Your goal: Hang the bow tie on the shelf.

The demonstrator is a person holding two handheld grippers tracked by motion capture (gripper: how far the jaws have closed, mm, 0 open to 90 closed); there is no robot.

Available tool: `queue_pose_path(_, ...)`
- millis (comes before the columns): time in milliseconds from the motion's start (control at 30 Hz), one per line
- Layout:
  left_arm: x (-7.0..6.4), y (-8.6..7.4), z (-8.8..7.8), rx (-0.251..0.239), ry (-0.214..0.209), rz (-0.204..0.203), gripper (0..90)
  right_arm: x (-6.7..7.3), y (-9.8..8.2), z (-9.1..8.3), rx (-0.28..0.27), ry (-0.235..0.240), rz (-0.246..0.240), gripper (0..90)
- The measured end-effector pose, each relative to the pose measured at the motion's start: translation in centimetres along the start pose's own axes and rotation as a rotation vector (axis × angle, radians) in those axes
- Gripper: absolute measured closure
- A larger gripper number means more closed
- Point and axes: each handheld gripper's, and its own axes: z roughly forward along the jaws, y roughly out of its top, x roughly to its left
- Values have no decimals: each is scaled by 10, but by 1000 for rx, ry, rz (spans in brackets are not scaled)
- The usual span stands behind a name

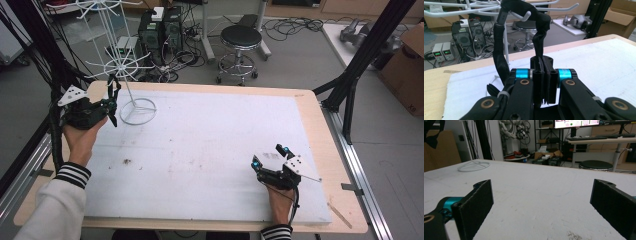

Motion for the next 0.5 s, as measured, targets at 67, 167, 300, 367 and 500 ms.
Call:
queue_pose_path(67, 0, -2, 1, 2, -3, -3, 872, 0, 0, 0, -1, -2, -1, 37)
queue_pose_path(167, 2, -5, 1, -13, -7, -21, 870, 0, 0, 0, 1, 0, -4, 37)
queue_pose_path(300, 4, -8, 1, -15, -15, -29, 869, 2, 0, 1, 6, -5, -7, 37)
queue_pose_path(367, 4, -9, 1, -15, -18, -23, 868, 2, 0, 1, 9, -5, -8, 37)
queue_pose_path(500, 6, -12, 1, -21, -26, -30, 866, 2, 0, 1, 13, -8, -21, 37)
